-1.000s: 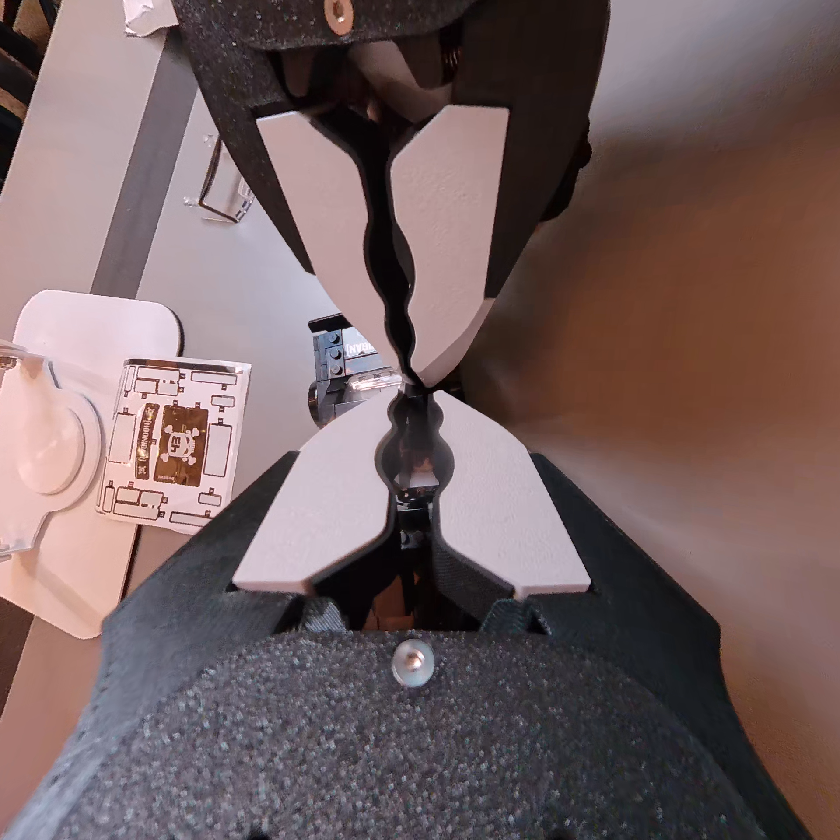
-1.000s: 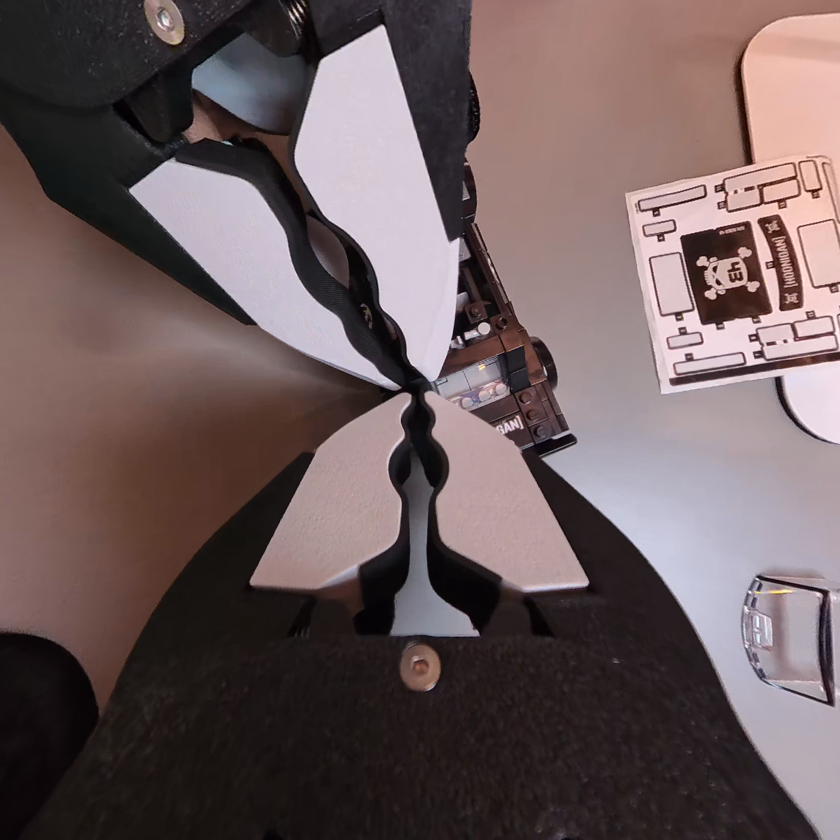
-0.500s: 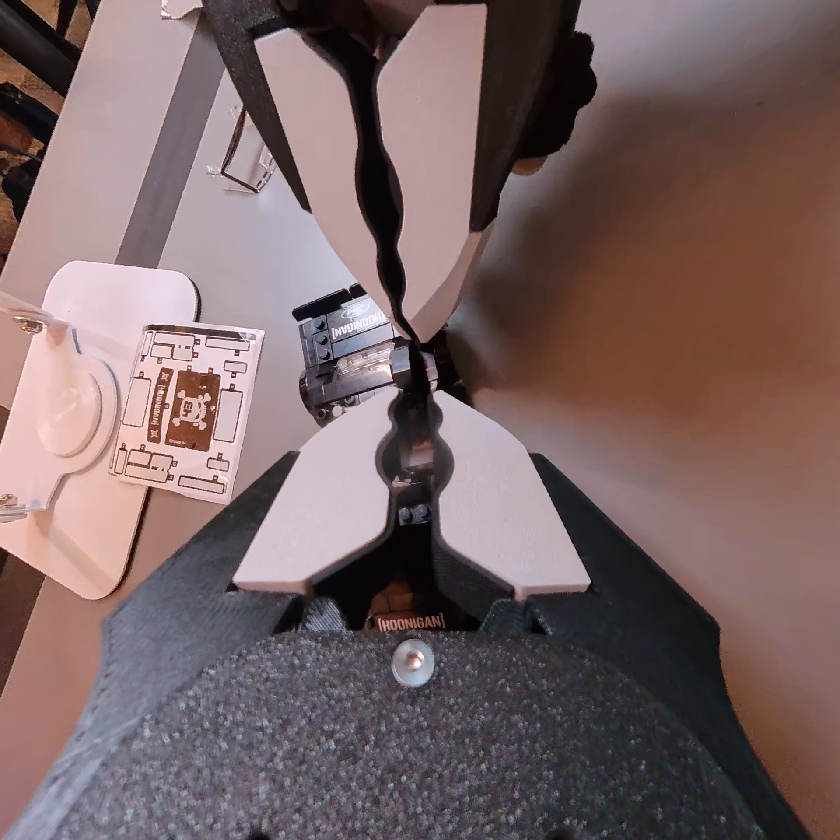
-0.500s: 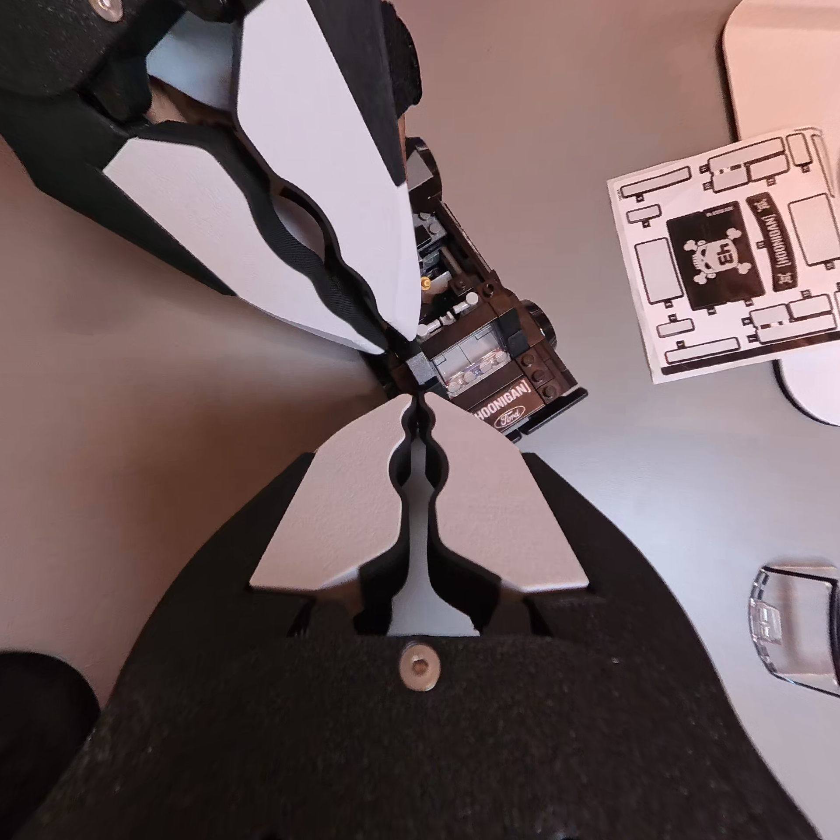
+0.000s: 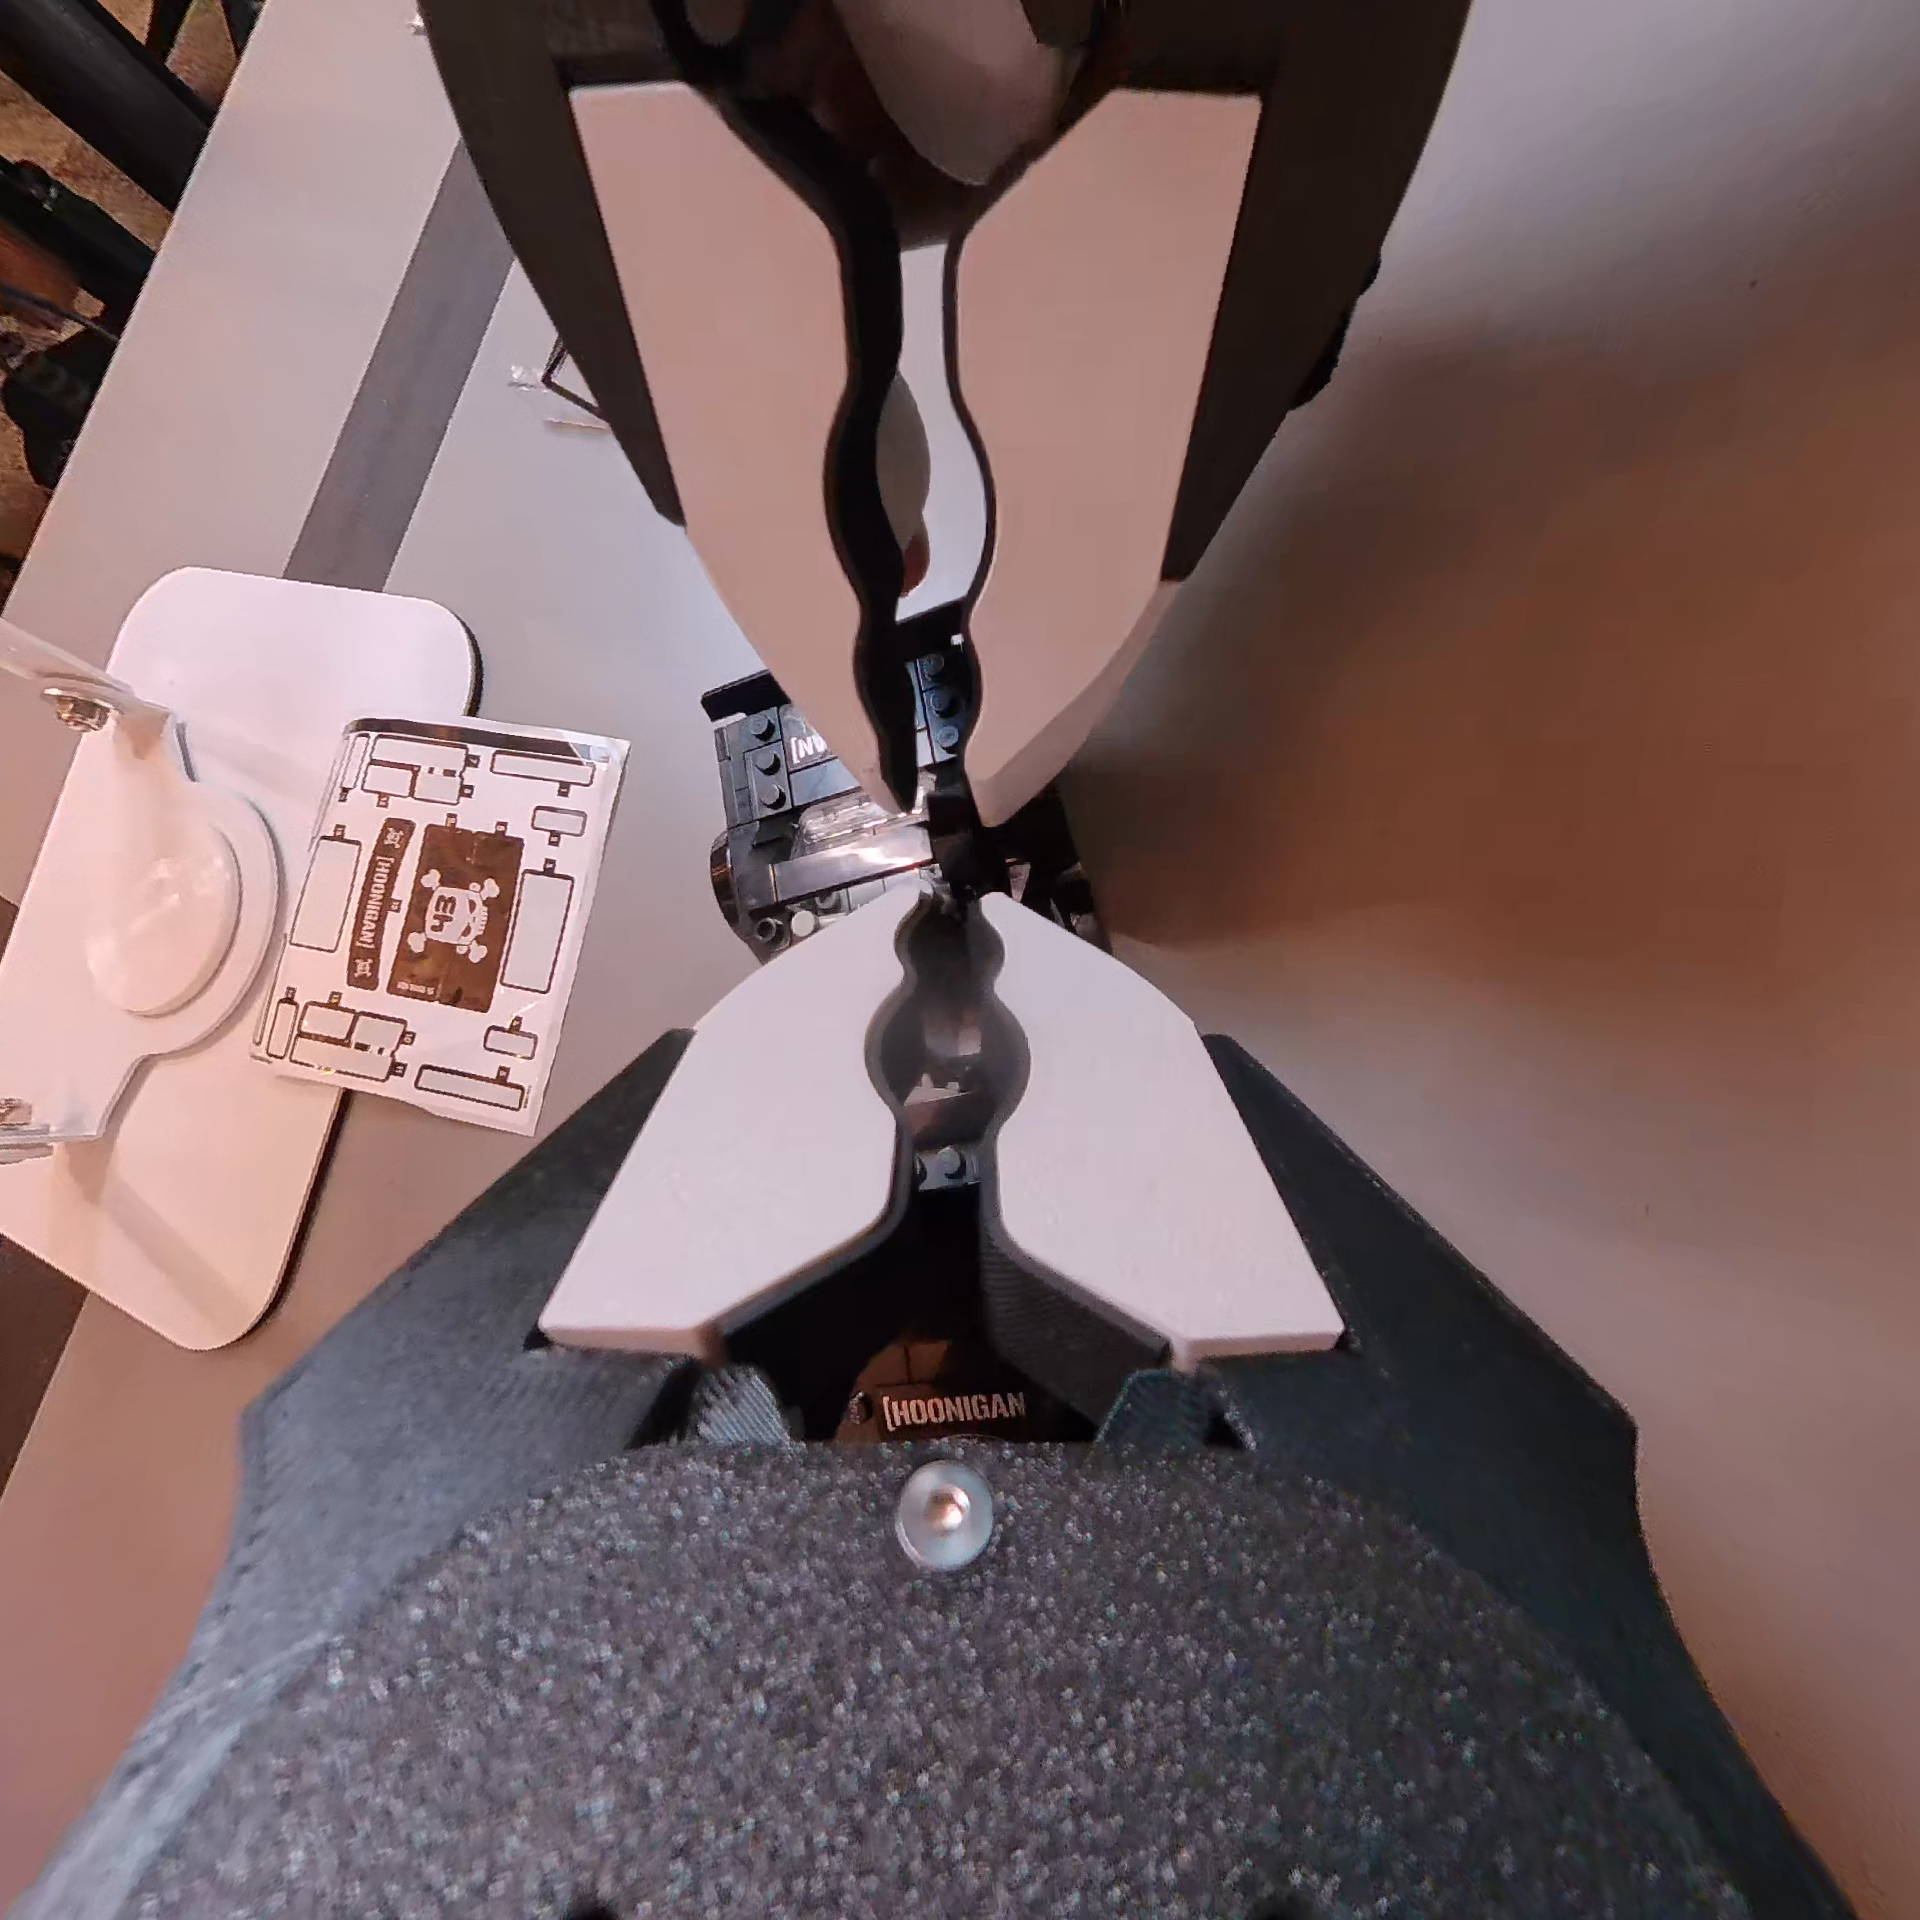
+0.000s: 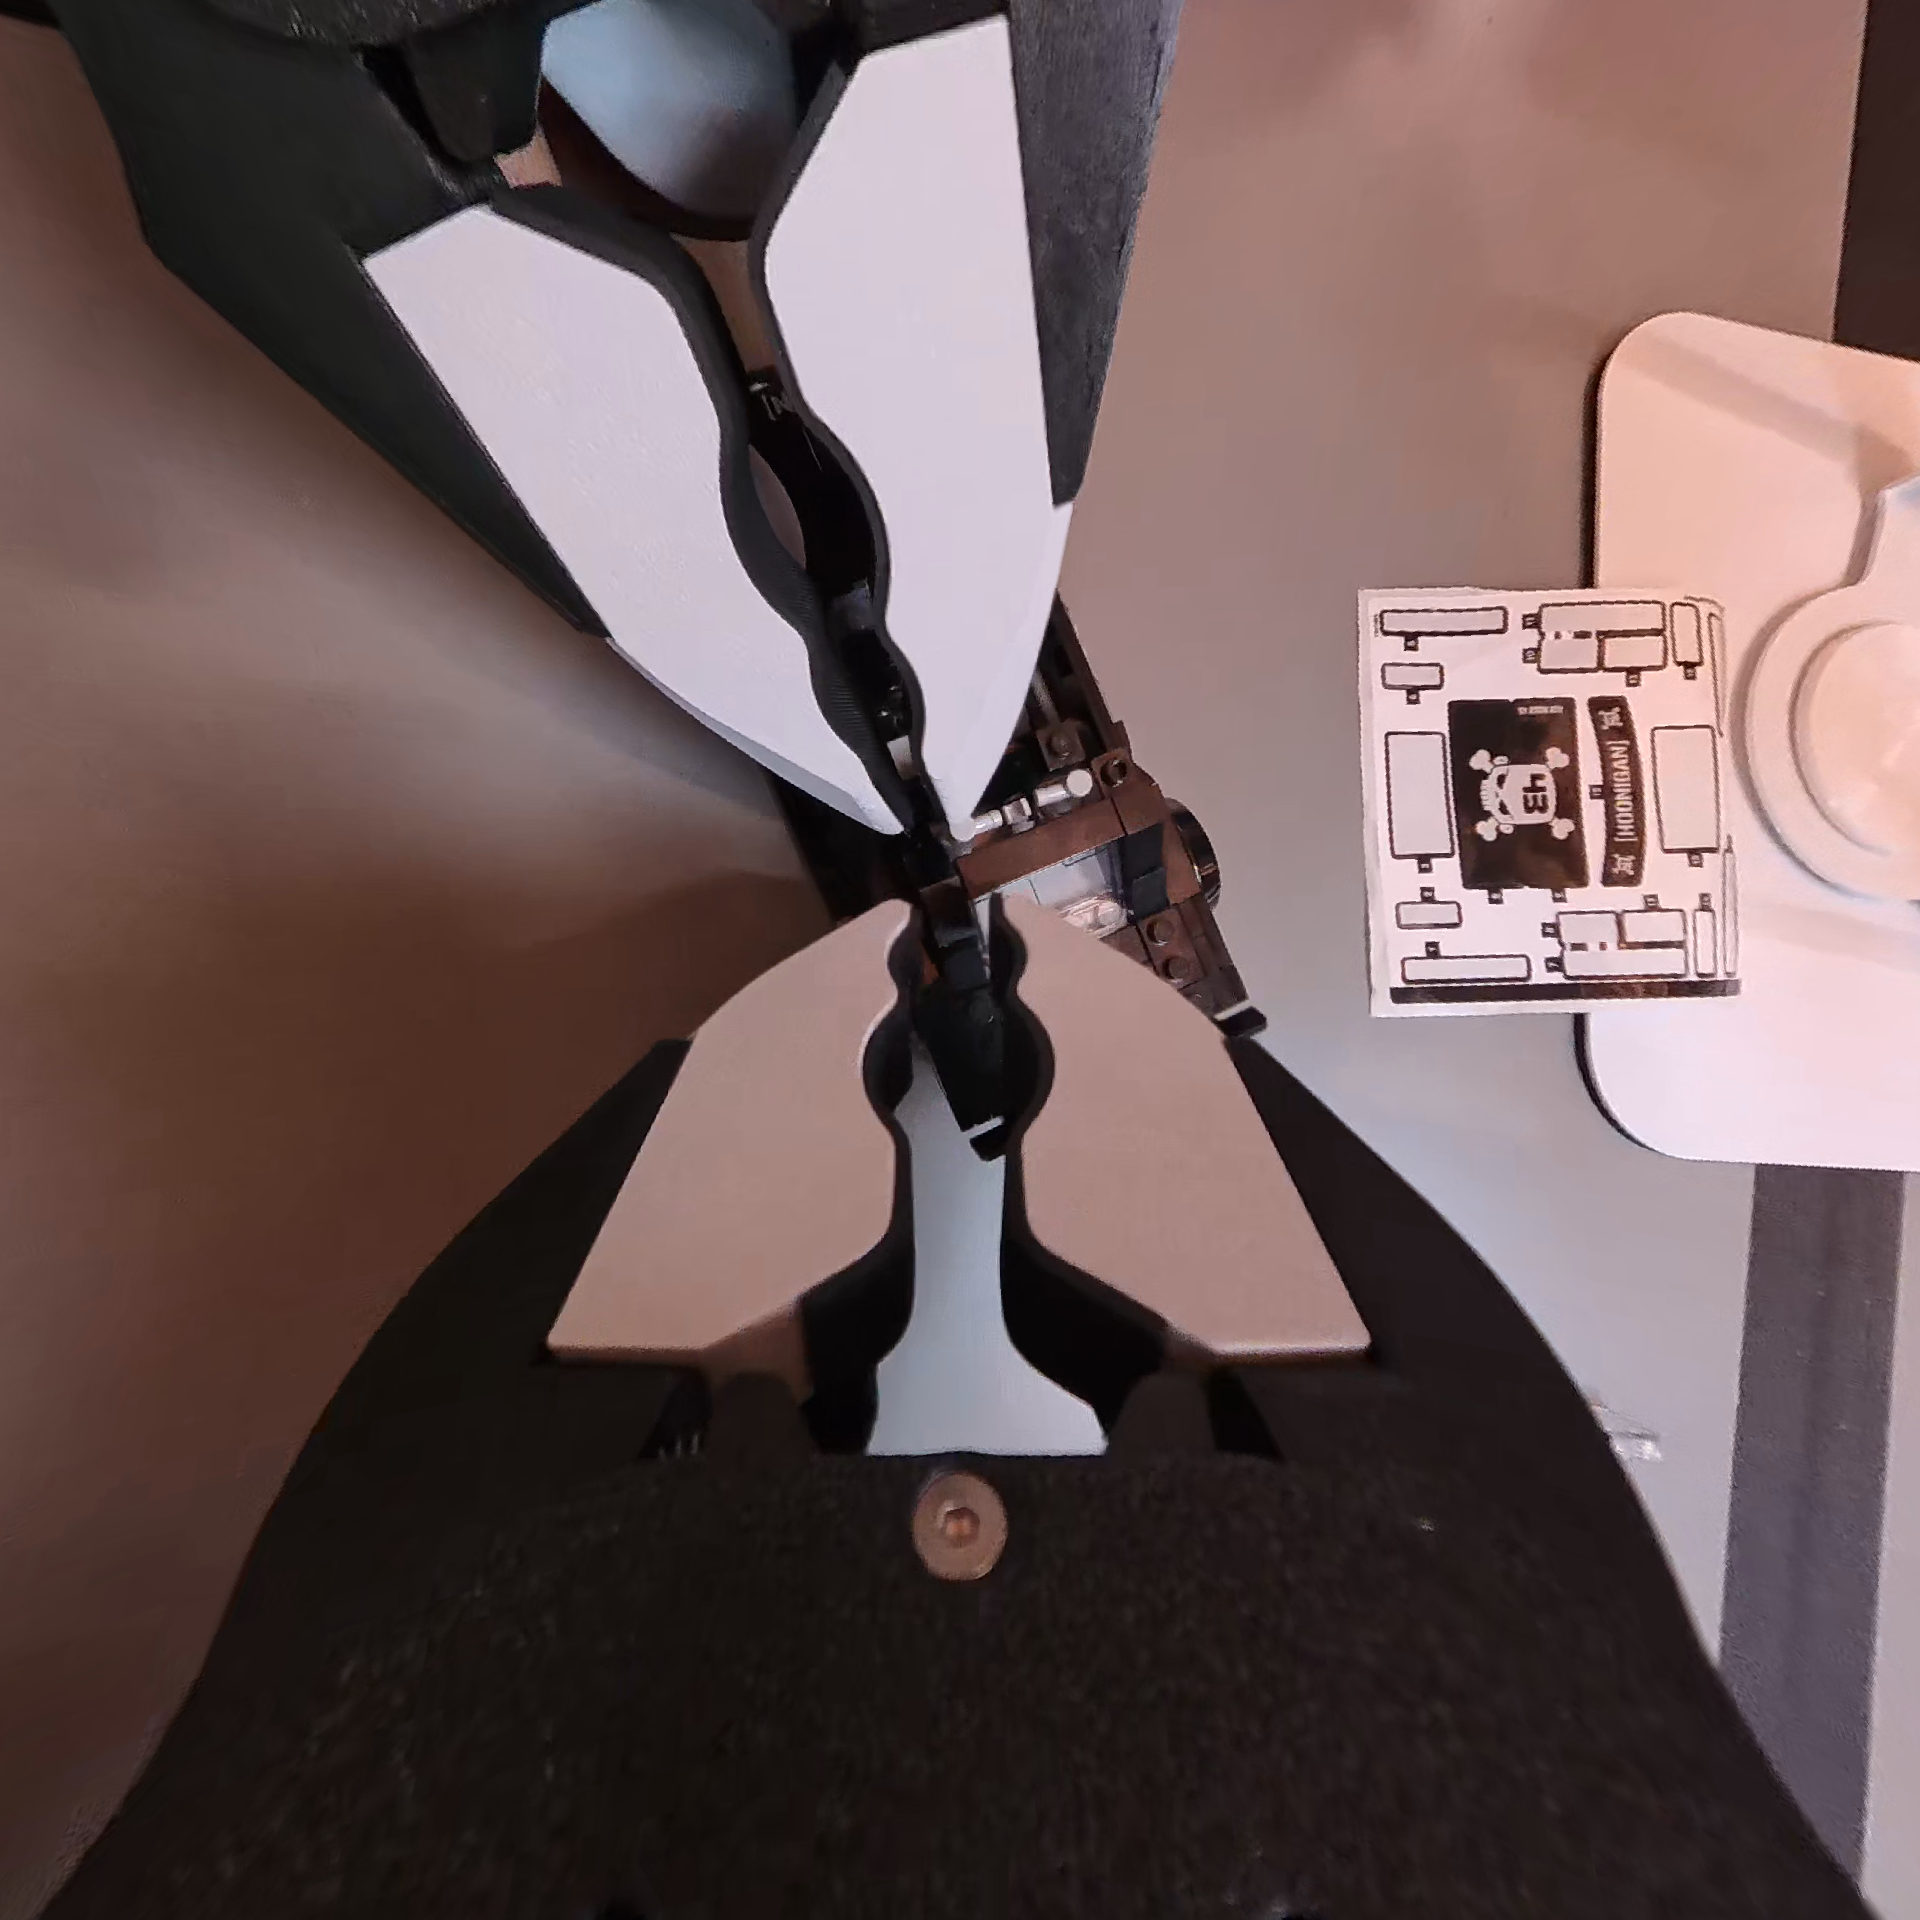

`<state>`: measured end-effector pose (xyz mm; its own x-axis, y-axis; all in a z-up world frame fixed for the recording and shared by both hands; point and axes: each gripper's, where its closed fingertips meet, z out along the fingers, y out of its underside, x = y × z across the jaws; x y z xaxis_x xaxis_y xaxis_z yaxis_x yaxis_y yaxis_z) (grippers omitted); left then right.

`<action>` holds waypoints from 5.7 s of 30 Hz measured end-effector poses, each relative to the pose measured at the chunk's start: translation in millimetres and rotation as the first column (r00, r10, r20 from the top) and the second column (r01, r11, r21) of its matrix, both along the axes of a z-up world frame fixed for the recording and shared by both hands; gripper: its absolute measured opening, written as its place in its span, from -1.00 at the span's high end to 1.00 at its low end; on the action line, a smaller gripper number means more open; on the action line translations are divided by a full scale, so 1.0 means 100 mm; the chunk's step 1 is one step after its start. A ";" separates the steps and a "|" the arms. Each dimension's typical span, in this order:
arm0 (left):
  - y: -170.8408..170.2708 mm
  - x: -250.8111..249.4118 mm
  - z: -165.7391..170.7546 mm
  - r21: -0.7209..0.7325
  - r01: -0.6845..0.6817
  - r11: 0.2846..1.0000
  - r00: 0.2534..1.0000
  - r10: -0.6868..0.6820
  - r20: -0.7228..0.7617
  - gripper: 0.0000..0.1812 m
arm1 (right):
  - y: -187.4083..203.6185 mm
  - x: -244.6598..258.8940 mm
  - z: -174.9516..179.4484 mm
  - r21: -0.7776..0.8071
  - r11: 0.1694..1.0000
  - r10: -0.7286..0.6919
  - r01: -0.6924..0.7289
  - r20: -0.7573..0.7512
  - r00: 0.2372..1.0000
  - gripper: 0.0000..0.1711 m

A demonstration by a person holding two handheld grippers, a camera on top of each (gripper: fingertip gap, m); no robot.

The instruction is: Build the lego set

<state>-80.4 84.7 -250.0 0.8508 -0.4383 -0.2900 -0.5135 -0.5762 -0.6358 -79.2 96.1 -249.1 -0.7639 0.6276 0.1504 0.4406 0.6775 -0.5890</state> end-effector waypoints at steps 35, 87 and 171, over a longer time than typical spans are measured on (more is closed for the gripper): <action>0.04 0.03 0.05 0.030 -0.067 0.997 0.965 0.057 0.255 0.91 | 0.07 0.01 0.06 -0.190 0.980 -0.041 0.057 0.085 0.995 0.84; -0.53 0.62 0.02 -0.091 0.085 0.992 0.986 -0.070 0.152 0.91 | -0.20 0.72 -0.34 0.140 0.989 -0.076 0.051 0.179 0.981 0.11; -0.38 0.62 -0.09 -0.235 0.070 0.970 0.973 -0.014 0.232 0.41 | -0.53 0.70 -0.01 -0.029 1.000 -0.002 0.002 -0.015 1.000 0.80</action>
<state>-17.9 46.8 -258.8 0.8609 -0.5080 0.0268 -0.3989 -0.7068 -0.5842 -8.8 42.9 -250.3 -0.7603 0.6334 0.1438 0.4329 0.6592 -0.6148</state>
